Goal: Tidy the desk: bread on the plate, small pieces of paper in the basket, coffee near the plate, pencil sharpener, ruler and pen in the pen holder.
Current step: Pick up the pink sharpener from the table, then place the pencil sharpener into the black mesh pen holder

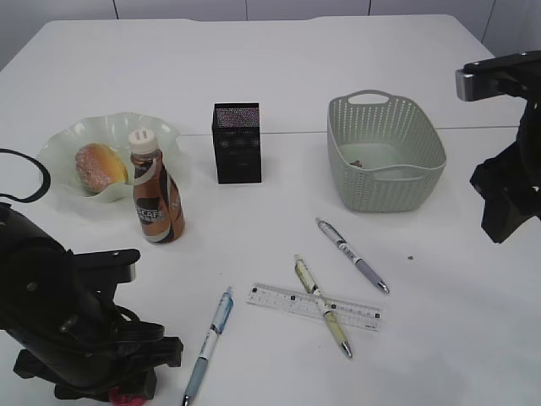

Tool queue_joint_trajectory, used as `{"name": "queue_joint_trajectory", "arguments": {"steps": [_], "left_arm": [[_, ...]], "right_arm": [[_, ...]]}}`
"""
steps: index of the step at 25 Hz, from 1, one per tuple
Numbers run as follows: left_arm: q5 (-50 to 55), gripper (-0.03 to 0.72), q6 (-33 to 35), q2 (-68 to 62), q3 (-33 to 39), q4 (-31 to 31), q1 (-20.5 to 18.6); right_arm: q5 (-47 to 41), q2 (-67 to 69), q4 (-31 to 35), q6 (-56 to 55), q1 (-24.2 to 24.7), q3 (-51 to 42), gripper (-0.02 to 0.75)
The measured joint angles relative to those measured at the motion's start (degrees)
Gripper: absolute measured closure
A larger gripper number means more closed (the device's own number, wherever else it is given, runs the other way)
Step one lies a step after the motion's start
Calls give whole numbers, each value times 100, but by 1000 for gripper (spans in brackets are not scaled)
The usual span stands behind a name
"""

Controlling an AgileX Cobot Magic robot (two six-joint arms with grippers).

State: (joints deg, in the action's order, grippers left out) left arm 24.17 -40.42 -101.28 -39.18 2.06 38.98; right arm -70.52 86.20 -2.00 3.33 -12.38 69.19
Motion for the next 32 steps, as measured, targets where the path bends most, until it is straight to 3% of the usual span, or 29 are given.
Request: {"name": "queue_joint_trajectory", "arguments": {"steps": [13, 27, 32], "left_arm": [[187, 369, 0, 41, -216, -249, 0], [429, 369, -4, 613, -2136, -2636, 0], [65, 369, -4, 613, -2352, -3585, 0]], "right_arm": [[26, 0, 0, 18, 0, 0, 279], [60, 0, 0, 18, 0, 0, 280], [72, 0, 0, 18, 0, 0, 279]]}}
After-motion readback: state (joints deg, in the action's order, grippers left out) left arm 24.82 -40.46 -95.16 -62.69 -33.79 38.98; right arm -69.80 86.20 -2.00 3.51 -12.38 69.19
